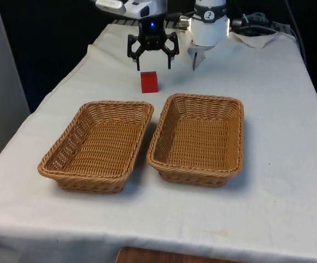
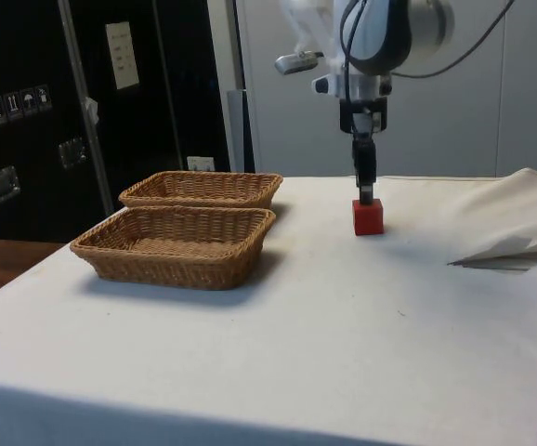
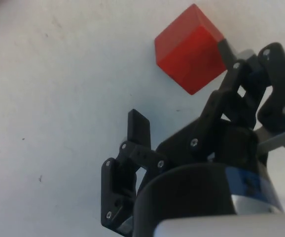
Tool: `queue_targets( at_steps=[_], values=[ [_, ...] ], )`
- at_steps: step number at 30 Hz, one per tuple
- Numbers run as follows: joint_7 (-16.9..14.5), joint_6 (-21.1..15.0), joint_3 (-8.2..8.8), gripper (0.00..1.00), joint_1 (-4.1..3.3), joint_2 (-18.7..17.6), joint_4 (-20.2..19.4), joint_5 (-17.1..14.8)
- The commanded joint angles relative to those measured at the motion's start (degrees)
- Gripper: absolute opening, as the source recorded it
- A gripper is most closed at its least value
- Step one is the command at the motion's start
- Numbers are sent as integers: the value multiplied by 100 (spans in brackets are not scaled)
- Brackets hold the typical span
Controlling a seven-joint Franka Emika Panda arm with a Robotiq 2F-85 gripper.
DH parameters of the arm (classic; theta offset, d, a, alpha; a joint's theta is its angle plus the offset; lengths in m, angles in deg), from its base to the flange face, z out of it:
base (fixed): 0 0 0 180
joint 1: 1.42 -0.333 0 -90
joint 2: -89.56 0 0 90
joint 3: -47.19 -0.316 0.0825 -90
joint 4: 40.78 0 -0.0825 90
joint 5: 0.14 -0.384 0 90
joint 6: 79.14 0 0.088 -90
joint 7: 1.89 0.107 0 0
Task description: Pick up the red cube and place it into the right basket.
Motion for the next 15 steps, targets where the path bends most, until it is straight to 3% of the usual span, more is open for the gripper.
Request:
queue_targets(
  at_steps=[1,3,4,5,12,13,14,15],
  values=[
    [-160,-57,-86,100,6,6,-52,-252],
    [-212,-74,-120,100,11,-69,-34,-344],
    [-46,0,-29,100,0,-80,34,-92],
    [-241,-86,-143,100,17,-109,-23,-390],
    [-418,-160,-235,100,34,-384,40,-607],
    [-258,-11,-109,100,0,-372,109,-372],
    [-424,-172,-246,100,40,-418,46,-613],
    [-424,-195,-258,100,40,-447,52,-613]
  ],
)
